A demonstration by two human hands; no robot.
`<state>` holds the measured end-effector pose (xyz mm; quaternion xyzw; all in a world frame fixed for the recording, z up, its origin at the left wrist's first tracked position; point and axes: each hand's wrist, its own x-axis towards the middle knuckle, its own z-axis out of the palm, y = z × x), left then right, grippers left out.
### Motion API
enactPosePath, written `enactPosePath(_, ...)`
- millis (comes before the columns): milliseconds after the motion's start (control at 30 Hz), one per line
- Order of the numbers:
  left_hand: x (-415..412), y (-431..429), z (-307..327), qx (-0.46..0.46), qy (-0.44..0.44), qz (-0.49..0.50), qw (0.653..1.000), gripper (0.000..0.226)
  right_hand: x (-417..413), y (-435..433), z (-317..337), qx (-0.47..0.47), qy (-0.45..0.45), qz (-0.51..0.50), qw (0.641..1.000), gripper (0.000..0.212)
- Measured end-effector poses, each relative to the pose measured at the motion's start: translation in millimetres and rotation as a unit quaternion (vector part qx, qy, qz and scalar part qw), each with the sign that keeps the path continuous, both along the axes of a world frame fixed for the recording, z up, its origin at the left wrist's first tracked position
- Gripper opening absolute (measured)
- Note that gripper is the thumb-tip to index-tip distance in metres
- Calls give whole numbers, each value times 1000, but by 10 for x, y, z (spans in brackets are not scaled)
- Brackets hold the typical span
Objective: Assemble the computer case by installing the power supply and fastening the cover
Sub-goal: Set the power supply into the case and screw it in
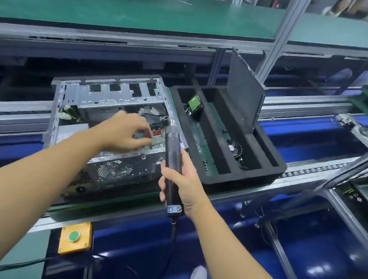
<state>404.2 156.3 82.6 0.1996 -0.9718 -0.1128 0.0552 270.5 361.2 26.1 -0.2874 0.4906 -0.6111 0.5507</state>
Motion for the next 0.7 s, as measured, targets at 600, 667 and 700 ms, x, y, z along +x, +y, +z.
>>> enactPosePath(600,-3204,347,-1702,89,-329,113,933,29,-3039,203,-878,103,-33,12,994,67)
enactPosePath(667,-3232,310,-1912,49,-367,106,923,27,-3135,195,-1003,109,-48,17,993,68)
enactPosePath(700,-3241,295,-1988,35,-377,104,919,26,-3165,180,-1054,114,-56,19,992,71)
